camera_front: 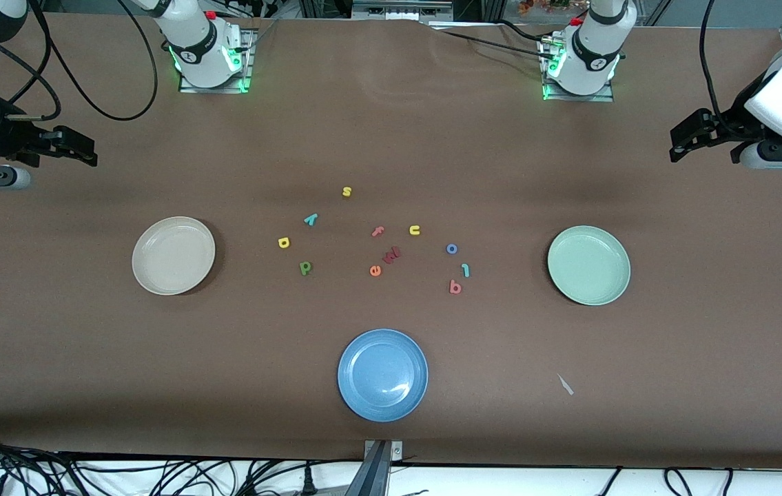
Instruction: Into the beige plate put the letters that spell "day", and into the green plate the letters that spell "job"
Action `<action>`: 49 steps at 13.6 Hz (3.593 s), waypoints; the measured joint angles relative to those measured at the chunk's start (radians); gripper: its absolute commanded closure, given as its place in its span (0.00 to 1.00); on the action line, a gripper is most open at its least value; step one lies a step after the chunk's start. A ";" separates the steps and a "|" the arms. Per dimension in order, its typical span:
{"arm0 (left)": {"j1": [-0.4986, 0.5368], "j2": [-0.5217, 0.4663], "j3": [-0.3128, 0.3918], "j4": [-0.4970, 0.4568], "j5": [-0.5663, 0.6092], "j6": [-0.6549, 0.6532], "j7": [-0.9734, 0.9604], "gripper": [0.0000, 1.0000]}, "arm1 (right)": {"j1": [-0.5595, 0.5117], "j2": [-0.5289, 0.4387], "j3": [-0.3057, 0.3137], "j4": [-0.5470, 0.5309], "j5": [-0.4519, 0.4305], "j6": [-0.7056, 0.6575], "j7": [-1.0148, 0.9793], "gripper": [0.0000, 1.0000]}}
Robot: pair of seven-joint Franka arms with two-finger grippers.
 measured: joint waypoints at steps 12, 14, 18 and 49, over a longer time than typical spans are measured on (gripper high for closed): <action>0.000 0.000 0.000 0.000 0.000 0.000 0.000 0.00 | 0.000 0.000 0.000 0.000 0.000 0.000 0.000 0.00; 0.000 0.000 0.000 0.000 0.000 0.000 0.000 0.00 | 0.000 0.000 0.000 0.000 0.000 0.000 0.000 0.00; 0.000 0.000 0.000 0.000 0.000 0.000 0.000 0.00 | 0.000 0.001 0.000 0.000 0.000 -0.001 -0.001 0.00; -0.175 0.311 -0.109 0.001 -0.005 0.142 -0.038 0.00 | 0.037 0.088 0.023 -0.002 0.031 -0.006 -0.001 0.00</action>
